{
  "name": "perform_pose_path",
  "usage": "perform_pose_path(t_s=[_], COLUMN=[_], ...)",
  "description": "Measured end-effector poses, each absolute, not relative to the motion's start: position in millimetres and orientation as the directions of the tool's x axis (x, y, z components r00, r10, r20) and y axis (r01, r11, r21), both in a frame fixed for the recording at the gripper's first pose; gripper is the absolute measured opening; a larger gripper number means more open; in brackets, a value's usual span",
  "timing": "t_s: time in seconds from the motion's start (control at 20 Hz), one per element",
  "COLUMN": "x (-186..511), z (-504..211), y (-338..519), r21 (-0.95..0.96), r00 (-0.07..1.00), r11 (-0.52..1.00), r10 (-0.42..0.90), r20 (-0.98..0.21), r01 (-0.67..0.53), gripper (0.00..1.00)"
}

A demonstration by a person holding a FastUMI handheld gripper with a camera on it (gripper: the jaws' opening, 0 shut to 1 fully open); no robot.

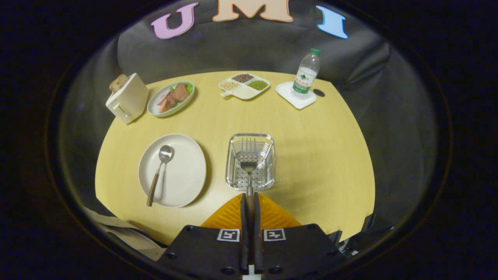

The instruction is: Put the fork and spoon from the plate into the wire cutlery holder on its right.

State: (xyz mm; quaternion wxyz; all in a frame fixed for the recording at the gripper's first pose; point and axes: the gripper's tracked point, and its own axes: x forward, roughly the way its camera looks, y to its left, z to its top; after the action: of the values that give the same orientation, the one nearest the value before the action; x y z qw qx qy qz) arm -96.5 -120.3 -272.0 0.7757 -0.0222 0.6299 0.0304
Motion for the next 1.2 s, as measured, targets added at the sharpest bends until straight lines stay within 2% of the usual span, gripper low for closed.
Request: perform_pose_path(t_s=[0.15,0.4,0.55,0.9,1.2], x=[-100.5,-90.3,-78.7,-48.8,-35.3], z=[-279.6,-281.9,-278.7,-258.7,-244.5], y=[-123.0,-117.9,-113.5,-104.0,-60.3], r21=[0.002,0.026,0.043,0.032,0.068], r00=[0.143,0.151,0.218,0.454,0.593], r11=[0.995,0.996,0.998,0.998,0.997], r10=[0.017,0.038,0.053,0.008,0.042], r20=[-0.990,-0.988,-0.975,-0.891,-0.804], r01=[-0.102,-0.082,-0.050,0.046,0.022], gripper=[0.11,0.16,0.40,0.96,0.98])
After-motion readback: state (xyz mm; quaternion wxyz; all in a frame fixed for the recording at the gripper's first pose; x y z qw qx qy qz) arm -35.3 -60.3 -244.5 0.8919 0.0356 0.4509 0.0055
